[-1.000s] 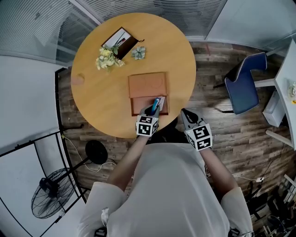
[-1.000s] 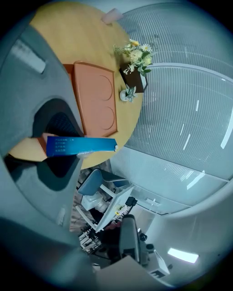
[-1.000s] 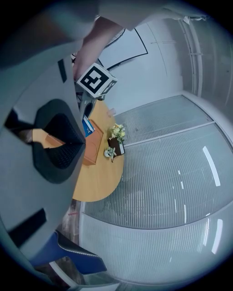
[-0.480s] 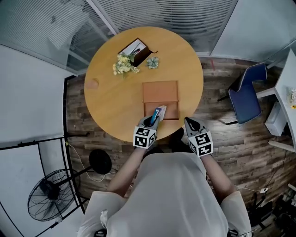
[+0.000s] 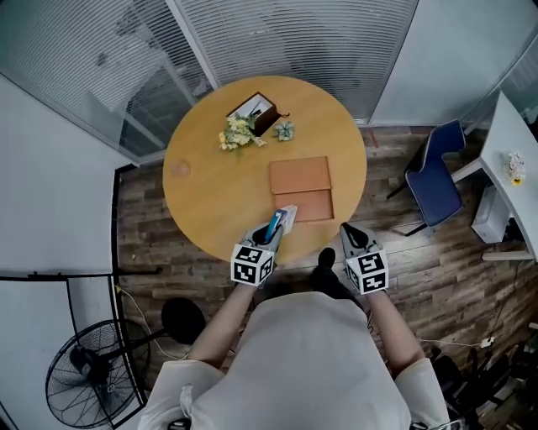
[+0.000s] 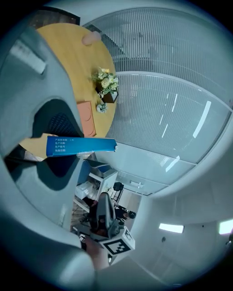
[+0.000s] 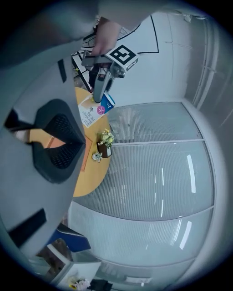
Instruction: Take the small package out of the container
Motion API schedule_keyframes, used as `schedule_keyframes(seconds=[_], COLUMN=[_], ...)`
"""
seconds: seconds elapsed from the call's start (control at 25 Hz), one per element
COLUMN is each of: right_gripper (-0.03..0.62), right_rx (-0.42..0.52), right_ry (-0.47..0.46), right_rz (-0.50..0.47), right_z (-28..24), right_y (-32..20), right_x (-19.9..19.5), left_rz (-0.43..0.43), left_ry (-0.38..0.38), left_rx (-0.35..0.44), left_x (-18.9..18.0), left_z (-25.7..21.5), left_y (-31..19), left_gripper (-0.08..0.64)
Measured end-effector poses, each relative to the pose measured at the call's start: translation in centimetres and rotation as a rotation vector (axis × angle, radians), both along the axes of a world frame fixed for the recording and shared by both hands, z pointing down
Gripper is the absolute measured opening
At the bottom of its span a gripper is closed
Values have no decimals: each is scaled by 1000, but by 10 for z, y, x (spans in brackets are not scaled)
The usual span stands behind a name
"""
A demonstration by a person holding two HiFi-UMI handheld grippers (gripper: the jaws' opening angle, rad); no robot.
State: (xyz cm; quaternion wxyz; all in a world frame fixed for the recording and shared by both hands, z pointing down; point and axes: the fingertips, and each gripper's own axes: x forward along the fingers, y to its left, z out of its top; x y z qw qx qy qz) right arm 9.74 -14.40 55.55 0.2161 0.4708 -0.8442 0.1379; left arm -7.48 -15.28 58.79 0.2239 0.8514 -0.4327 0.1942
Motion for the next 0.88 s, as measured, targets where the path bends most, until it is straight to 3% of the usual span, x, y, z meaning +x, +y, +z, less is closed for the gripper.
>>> schedule_keyframes(seconds=[0.2, 0.4, 0.6, 0.88], right_gripper=[2, 2, 2, 2], right_rx=[54, 96, 164, 214], right_ry=[29, -6, -40, -18], right_rz=[71, 148, 181, 157], right_z=[-31, -66, -101, -121], right_y=[41, 81, 119, 157], right_x=[-12, -12, -5, 2], left_rz=[46, 74, 108, 103], left_ry=[34, 63, 127, 122], left_rx=[55, 104, 120, 193], left_x=[-24, -38, -33, -31], left_z=[-33, -64, -100, -130], left_y=[32, 54, 81, 116], left_gripper=[74, 74, 74, 72])
